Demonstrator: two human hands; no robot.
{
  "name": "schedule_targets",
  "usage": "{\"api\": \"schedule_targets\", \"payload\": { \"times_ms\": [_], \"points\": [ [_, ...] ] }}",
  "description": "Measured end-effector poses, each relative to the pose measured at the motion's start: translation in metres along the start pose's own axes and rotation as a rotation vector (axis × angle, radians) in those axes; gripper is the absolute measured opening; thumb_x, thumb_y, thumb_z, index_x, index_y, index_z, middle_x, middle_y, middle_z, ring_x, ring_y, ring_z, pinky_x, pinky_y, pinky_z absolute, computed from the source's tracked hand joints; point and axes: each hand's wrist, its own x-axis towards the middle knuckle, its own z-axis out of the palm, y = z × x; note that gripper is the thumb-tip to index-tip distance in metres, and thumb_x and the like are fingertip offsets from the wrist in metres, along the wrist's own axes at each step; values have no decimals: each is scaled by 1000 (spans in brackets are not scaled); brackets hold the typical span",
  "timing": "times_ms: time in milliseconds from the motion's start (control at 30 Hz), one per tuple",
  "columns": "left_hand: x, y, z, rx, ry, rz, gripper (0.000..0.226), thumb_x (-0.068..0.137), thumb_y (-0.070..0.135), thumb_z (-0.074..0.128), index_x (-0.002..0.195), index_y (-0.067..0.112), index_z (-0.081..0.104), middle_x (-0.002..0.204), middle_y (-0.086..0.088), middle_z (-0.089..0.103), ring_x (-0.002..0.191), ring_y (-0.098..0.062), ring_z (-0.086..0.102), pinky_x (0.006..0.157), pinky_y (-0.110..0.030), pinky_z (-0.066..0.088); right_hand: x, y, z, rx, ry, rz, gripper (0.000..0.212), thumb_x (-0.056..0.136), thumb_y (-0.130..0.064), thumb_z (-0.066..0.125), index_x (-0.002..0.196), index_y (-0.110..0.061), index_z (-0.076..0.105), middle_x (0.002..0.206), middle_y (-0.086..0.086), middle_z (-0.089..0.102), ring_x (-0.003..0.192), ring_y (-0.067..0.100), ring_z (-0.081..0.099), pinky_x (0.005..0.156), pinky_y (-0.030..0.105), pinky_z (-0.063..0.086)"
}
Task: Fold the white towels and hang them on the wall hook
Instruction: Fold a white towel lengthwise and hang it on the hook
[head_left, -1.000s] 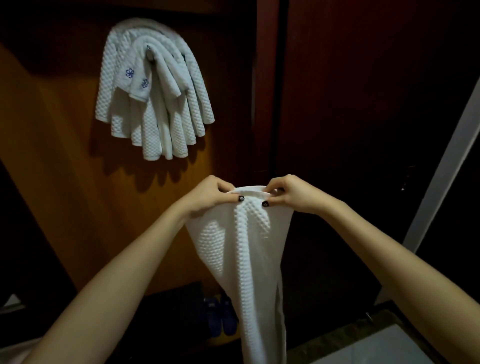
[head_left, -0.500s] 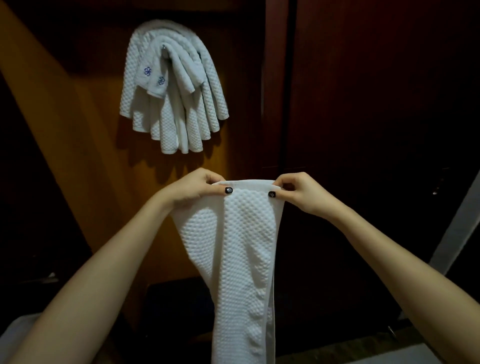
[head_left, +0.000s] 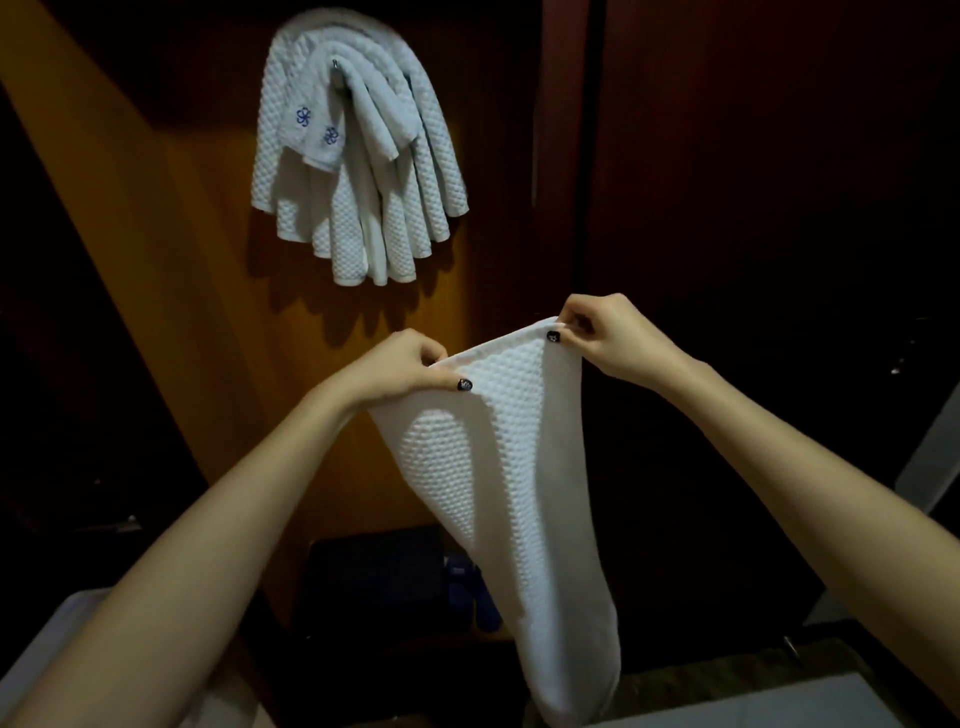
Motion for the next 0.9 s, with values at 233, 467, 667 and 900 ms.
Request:
{"api": "schedule_targets", "payload": {
  "times_ms": [233, 467, 667, 900],
  "points": [
    [-11, -36, 20, -2, -112, -132, 46, 76, 39, 75, 79, -5, 67, 64, -5, 44, 59, -16, 35, 54, -26, 25, -15, 38, -2, 71, 92, 193, 14, 88, -24, 68, 80, -13, 66, 79, -4, 65, 72, 9, 61, 60, 25, 47],
    [-3, -38, 32, -209, 92, -50, 26, 78, 18, 76, 57, 26, 64, 56, 13, 58, 56, 2, 51, 56, -14, 39, -20, 53, -14, 51, 129, 265, 14, 88, -23, 70, 75, -21, 63, 74, -7, 62, 60, -1, 57, 49, 12, 38],
    [9, -18, 21, -425, 225, 2, 29, 79, 15, 74, 54, 25, 64, 53, 14, 59, 53, 7, 51, 52, -4, 37, -24, 57, -36, 14, 106, 257, 16, 87, -27, 71, 73, -21, 65, 73, -8, 64, 56, -5, 57, 46, 8, 36],
    [16, -9, -2, -282, 388, 120, 22, 76, 22, 77, 72, 24, 55, 67, 14, 54, 65, -1, 48, 63, -17, 40, -31, 60, -33, 15, 92, 213, 23, 86, -25, 72, 69, -22, 57, 73, -9, 62, 61, 1, 57, 48, 9, 40]
  ]
}}
